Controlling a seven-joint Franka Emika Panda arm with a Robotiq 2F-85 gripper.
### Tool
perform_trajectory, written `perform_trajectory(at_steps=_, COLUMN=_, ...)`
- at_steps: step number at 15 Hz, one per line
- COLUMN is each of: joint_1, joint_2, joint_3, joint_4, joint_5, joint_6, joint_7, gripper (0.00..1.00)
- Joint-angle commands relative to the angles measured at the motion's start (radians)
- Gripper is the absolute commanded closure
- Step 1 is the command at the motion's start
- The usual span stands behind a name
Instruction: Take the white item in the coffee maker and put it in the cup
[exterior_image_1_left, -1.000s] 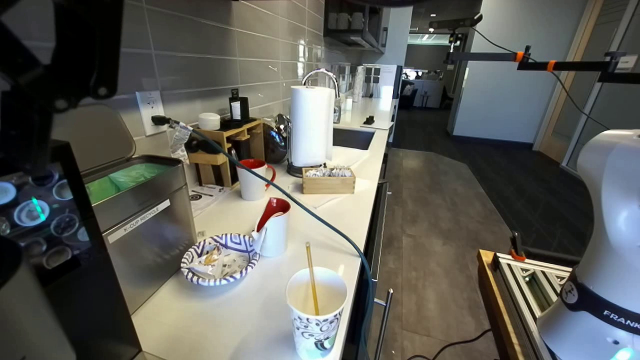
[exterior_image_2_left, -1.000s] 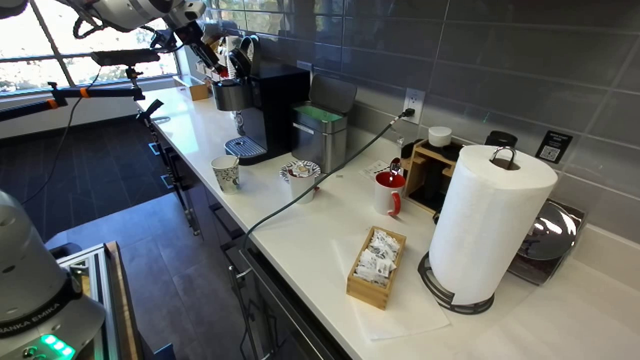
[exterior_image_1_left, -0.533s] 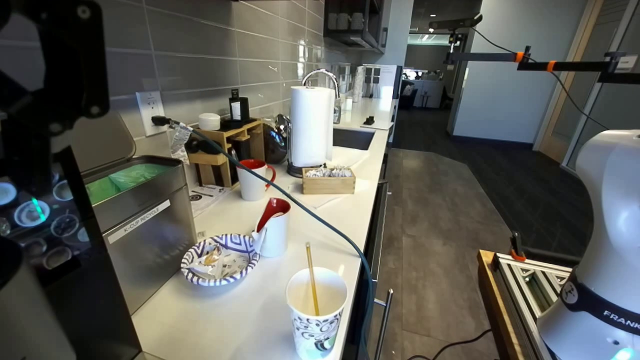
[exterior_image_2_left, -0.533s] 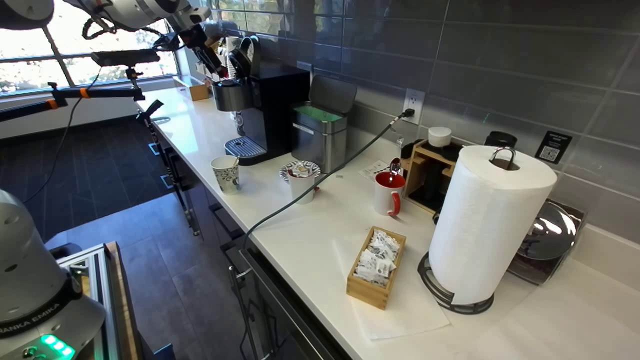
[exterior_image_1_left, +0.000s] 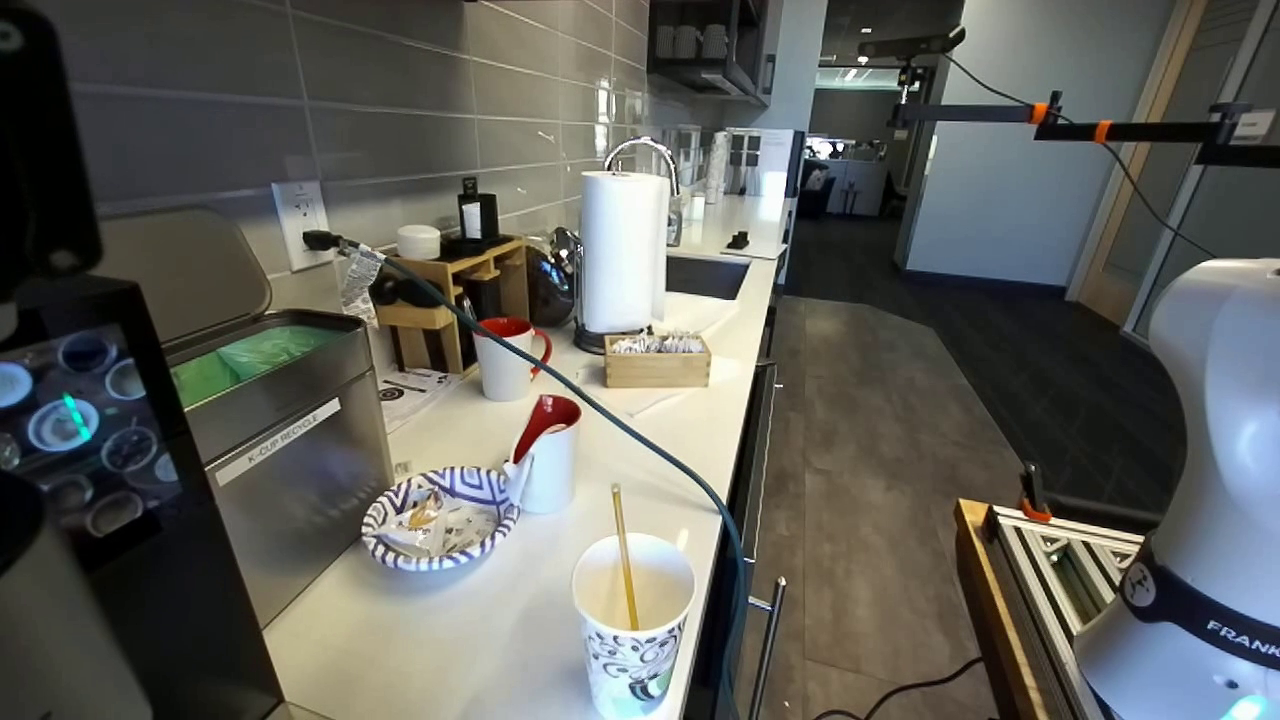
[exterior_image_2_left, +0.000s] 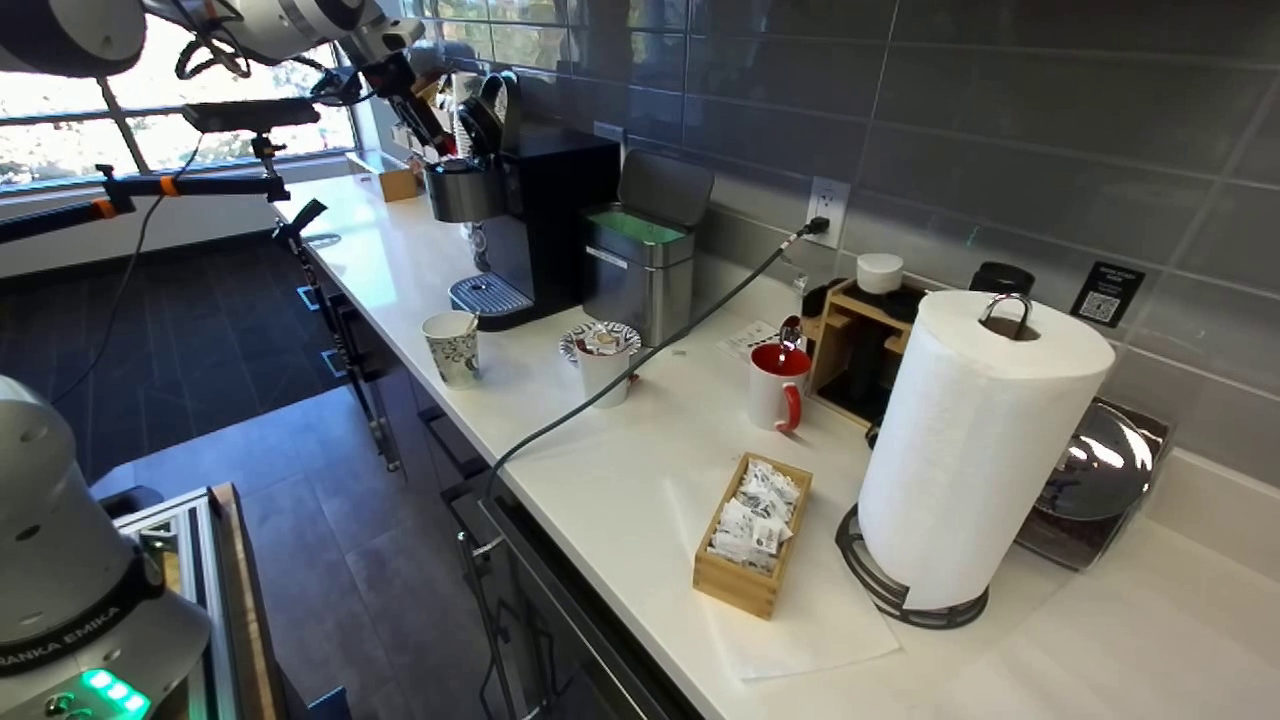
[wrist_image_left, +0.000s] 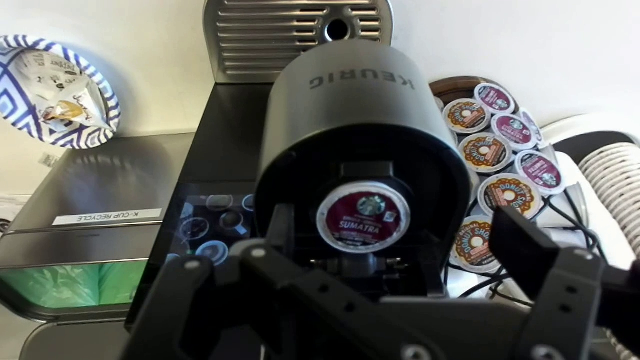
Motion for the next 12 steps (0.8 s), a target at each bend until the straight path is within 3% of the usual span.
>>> perform_trajectory(at_steps=1, joint_1=0.025, joint_2=0.045, joint_3=-0.037, joint_4=0.05, joint_5=-0.006, joint_6=0.008, joint_7=0.043, gripper=0.0)
perform_trajectory(at_steps=12, joint_1=0.052, joint_2=0.088, joint_3=-0.077, joint_4=0.096, joint_5=-0.004, joint_6=-0.013, joint_7=0.049, gripper=0.09)
